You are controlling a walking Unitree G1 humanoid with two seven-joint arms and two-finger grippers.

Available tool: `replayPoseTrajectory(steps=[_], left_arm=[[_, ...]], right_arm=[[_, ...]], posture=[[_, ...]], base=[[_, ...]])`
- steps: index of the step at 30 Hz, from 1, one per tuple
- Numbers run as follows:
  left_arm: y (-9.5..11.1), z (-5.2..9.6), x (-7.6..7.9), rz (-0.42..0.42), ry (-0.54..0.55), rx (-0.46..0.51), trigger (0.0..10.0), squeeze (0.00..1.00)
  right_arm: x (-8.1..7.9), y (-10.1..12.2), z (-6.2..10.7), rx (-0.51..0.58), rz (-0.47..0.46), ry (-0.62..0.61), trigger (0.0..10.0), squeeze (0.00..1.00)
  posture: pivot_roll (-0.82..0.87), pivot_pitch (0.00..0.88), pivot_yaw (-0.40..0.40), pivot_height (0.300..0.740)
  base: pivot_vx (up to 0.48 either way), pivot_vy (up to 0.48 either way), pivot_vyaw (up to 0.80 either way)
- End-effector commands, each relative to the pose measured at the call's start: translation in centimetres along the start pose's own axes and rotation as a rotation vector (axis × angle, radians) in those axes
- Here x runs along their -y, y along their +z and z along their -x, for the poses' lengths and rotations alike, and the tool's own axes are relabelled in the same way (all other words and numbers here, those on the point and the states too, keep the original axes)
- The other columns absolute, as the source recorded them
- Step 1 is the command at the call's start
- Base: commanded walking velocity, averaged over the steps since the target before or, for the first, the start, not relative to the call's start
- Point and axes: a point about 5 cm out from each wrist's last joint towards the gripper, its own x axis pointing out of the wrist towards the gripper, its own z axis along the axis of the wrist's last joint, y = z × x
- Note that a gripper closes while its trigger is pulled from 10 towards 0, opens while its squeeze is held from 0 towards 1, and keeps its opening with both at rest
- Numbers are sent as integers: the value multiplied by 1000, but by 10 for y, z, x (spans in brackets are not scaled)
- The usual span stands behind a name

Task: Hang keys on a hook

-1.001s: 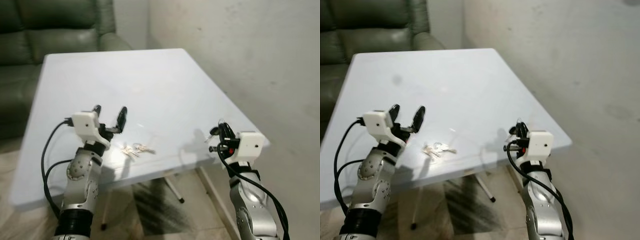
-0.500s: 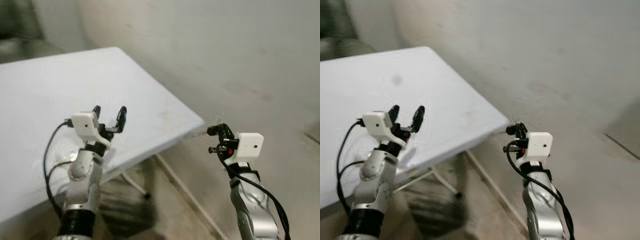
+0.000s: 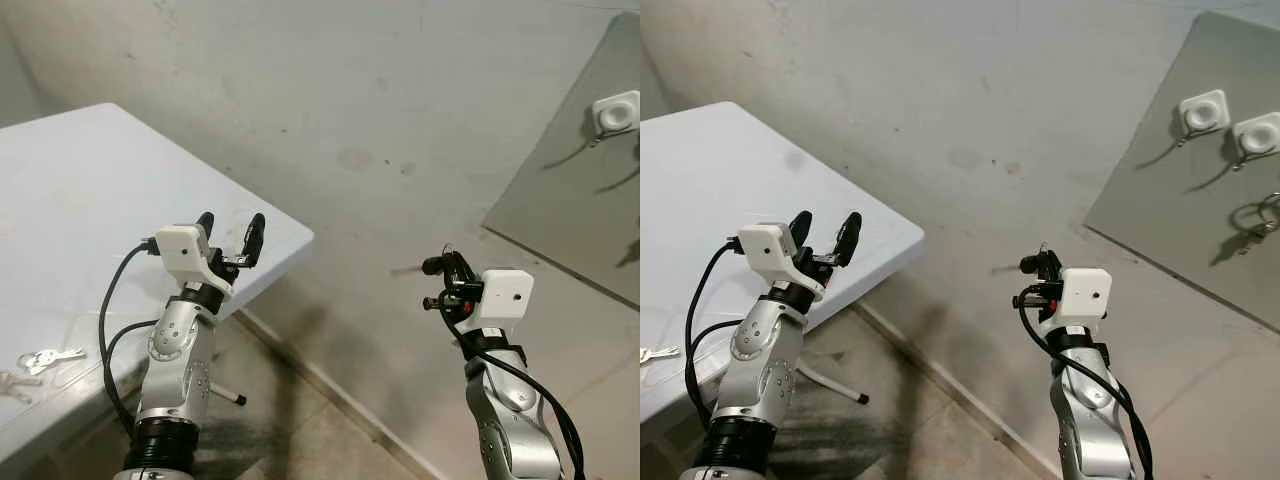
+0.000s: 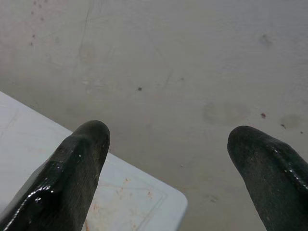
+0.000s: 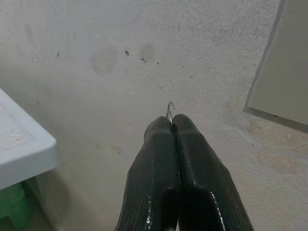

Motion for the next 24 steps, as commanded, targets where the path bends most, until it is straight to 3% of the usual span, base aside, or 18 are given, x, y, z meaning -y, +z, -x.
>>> replayPoseTrajectory(steps=[1,7,10,12,14,24], left_arm=[[1,-2,2,-3,0,-2,10000,0],[0,-1,4,-34,-16,-13,10000,0],[0,-1,6,-63,-30,-15,10000,0],[0,-1,7,-57,-32,-11,10000,0],[0,0,7,22,-21,0,10000,0],[0,1,4,5,0,-5,10000,0]], right_arm=[[0,5,-3,14,3,8,10000,0],[0,4,-2,12,2,7,10000,0],[-1,4,-2,11,2,6,10000,0],[-1,4,-2,11,2,6,10000,0],[-1,4,-1,10,1,6,10000,0],[-3,3,-1,6,1,8,10000,0]], posture=[[2,0,-87,740],[2,0,-85,740],[4,0,-86,740],[4,0,-86,740],[5,0,-85,740],[9,0,-86,740]], base=[[0,0,-775],[0,0,-775],[0,-405,-775],[0,-480,-775],[0,-144,-775],[0,0,-773]])
